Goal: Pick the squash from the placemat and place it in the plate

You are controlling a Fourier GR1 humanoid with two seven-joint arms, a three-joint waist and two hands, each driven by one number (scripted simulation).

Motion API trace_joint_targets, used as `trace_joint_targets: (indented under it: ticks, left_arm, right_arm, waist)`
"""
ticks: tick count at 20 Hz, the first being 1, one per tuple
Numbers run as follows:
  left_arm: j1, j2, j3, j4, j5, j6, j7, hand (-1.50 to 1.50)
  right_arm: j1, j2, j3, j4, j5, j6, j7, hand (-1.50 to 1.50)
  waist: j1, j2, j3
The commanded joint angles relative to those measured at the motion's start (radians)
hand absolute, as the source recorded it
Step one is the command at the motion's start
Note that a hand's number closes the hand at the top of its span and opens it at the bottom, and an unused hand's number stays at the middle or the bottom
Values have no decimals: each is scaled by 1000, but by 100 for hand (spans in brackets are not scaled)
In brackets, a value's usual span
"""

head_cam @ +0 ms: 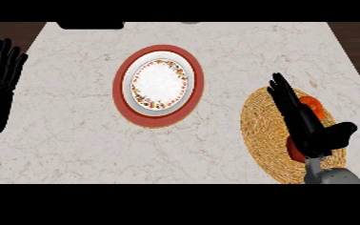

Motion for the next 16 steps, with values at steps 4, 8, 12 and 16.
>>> trace_joint_targets:
  ticks: [4, 8, 12, 16]
  left_arm:
    - [-50, -1, -61, -31, -47, 6, 54, 0]
    - [-37, -15, -109, -2, -42, -14, 101, 0]
    - [-106, -65, -150, 2, -90, 38, 162, 0]
    - [-113, -50, -118, 6, -69, 9, 166, 0]
  right_arm:
    - [-148, -20, 181, -83, -36, 333, -106, 150]
    - [-275, -330, 167, -113, 387, 304, -112, 150]
    - [-42, -173, 227, 100, 420, 199, -443, -150]
    - [-51, -96, 112, 245, 240, 243, -634, -150]
  waist:
    - [8, 44, -19]
    - [-42, 18, -36]
    - [-32, 47, -20]
    - [-20, 48, -20]
